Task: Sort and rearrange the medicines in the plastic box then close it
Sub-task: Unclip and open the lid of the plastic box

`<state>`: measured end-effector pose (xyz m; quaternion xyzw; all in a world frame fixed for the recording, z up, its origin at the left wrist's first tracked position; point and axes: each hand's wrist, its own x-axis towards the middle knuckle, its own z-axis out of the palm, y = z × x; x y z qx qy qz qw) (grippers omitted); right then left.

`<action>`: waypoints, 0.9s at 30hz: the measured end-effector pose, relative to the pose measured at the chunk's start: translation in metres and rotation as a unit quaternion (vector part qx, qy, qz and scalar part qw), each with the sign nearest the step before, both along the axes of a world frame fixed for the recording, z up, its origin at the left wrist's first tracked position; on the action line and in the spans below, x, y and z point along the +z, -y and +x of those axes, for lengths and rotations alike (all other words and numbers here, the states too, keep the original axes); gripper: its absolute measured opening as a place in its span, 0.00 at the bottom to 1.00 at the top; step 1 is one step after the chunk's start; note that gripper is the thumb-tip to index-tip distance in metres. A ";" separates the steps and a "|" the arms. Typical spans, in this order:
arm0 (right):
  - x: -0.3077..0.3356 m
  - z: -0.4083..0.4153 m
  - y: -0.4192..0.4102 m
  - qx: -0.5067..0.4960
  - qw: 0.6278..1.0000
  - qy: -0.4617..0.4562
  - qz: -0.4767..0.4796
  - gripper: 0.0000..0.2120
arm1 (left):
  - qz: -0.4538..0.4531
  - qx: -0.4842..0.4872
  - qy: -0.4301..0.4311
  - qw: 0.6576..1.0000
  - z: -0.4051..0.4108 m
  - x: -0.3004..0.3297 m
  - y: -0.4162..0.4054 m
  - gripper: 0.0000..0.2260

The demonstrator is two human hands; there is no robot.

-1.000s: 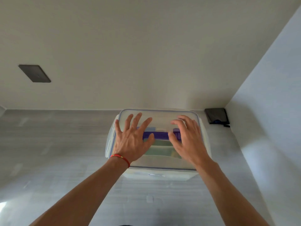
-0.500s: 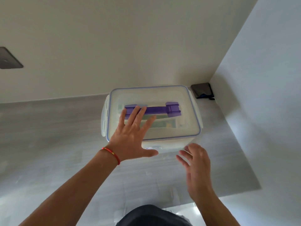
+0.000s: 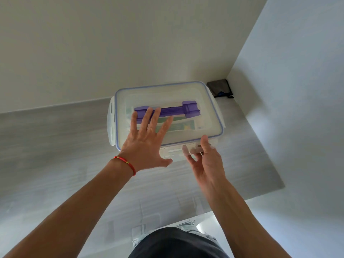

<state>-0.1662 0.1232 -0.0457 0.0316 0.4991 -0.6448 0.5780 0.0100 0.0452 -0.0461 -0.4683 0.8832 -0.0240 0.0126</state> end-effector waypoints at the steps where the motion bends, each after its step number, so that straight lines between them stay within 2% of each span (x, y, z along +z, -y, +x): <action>1: 0.000 -0.001 -0.001 0.001 1.000 -0.001 0.005 0.14 | 0.002 -0.003 0.001 1.000 0.001 0.000 0.000 0.57; 4: 0.002 -0.008 -0.006 0.026 0.999 0.001 0.027 0.15 | 0.017 -0.014 -0.003 1.000 0.003 0.003 -0.001 0.57; 9: 0.000 -0.024 -0.020 0.027 0.995 -0.081 0.056 0.18 | 0.048 -0.019 -0.012 0.999 0.004 0.007 -0.002 0.54; 14: 0.015 -0.057 0.001 0.061 0.966 -0.245 0.060 0.21 | 0.065 -0.018 -0.010 0.998 0.003 0.012 -0.002 0.52; 18: 0.021 -0.076 0.034 0.127 0.930 -0.337 0.070 0.18 | 0.069 -0.028 0.001 0.997 0.007 0.012 -0.002 0.53; 19: 0.020 -0.081 0.040 0.141 0.928 -0.339 0.068 0.16 | 0.077 -0.026 -0.024 0.996 0.012 0.013 -0.002 0.51; 21: 0.020 -0.090 0.051 0.165 0.929 -0.326 0.056 0.11 | 0.071 0.029 -0.146 0.986 0.023 0.015 -0.003 0.45; 23: 0.017 -0.097 0.060 0.179 0.930 -0.320 0.034 0.06 | 0.027 0.197 -0.266 0.943 0.039 0.014 0.002 0.37; 24: 0.015 -0.098 0.062 0.179 0.929 -0.323 0.027 0.04 | 0.040 0.302 -0.303 0.903 0.046 0.014 0.005 0.37; 25: 0.012 -0.098 0.064 0.172 0.928 -0.330 0.023 0.02 | 0.084 0.380 -0.335 0.858 0.053 0.014 0.009 0.38; 26: 0.009 -0.098 0.065 0.162 0.927 -0.339 0.023 0.02 | 0.133 0.419 -0.362 0.822 0.058 0.013 0.011 0.37; 27: 0.006 -0.098 0.065 0.152 0.926 -0.346 0.027 0.06 | 0.163 0.435 -0.396 0.792 0.062 0.012 0.012 0.36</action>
